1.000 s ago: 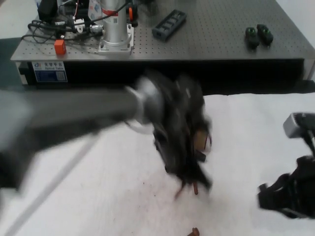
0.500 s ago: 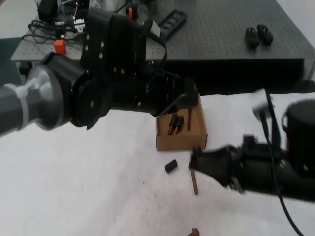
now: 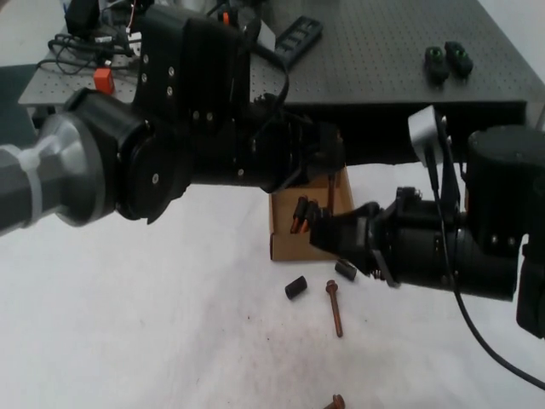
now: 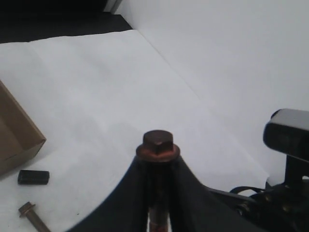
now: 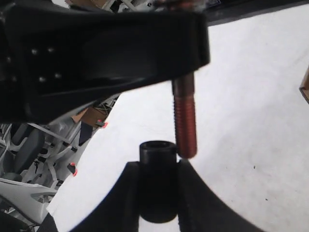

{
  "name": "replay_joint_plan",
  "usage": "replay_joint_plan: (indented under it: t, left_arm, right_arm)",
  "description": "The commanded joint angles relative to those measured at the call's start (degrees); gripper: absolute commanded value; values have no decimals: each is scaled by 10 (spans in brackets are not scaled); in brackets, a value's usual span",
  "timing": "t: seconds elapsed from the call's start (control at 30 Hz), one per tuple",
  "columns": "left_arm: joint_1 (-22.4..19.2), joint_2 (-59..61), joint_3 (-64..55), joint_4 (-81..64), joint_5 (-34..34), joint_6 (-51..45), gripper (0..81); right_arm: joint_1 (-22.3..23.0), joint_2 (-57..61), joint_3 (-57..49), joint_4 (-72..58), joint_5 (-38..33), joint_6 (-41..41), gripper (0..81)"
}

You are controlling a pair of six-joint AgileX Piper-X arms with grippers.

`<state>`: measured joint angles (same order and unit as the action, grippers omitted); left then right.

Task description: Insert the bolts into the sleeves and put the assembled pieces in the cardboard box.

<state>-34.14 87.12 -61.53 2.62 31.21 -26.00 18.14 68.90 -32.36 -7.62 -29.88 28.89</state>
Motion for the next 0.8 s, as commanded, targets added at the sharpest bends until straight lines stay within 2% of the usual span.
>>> replay_joint_plan:
  t: [0.0,0.1,0.2,0.63,0.77]
  left_arm:
    - [1,-9,-2,-14,1,-6,6]
    - [1,-9,-2,-14,-8,-6,6]
    - [1,-9,-2,-14,-10,-6,6]
    - [1,-9,-2,-14,-10,-6,6]
    - [1,-9,-2,-14,-7,-6,6]
  right_arm:
    - [-4,-1,-5,1,7,-6,23]
    - [-4,-2,-5,6,-25,-6,23]
    - [-4,-2,-5,19,-27,-6,23]
    - [-4,-19,-5,-28,74,-10,23]
    - [-4,-20,-5,-35,83,-17,23]
